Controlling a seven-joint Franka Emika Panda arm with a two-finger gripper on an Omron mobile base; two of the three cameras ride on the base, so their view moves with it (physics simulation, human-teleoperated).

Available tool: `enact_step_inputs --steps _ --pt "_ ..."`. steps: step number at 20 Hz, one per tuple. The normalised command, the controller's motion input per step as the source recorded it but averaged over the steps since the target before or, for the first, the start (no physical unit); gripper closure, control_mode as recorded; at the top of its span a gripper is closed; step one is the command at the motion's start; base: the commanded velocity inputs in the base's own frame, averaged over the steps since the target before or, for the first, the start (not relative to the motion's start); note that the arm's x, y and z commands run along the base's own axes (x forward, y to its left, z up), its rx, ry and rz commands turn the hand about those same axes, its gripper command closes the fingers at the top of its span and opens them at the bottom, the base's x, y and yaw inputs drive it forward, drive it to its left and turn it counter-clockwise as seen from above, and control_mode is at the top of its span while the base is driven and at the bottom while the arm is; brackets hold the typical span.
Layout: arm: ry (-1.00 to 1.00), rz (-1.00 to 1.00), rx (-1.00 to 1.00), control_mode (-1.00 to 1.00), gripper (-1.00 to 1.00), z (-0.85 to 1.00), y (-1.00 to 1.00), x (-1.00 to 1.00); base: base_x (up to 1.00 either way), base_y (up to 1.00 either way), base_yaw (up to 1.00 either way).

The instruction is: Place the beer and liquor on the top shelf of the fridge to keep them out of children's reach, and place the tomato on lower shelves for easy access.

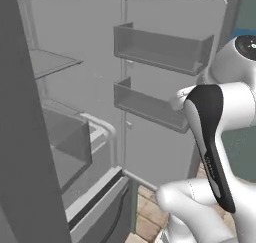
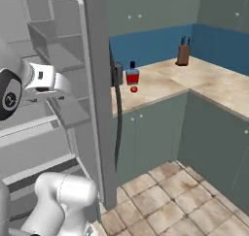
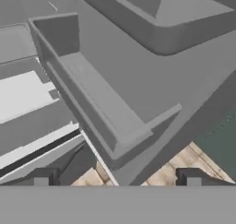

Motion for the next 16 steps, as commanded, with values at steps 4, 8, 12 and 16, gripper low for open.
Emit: enact_step_inputs --steps 4,8,12,16 --pt "0.0 0.0 0.0 1.0 -1.0 0.0 0.0 0.0 -0.99 0.02 -0.62" --pt "0.0 0.0 0.0 1.0 -1.0 0.0 0.0 0.0 -1.0 0.0 -0.65" --pt "0.0 0.0 0.0 1.0 -1.0 0.0 0.0 0.0 -1.0 0.0 -0.65" --pt "0.0 0.0 0.0 1.0 -1.0 0.0 0.0 0.0 -0.93 -0.03 -0.69"
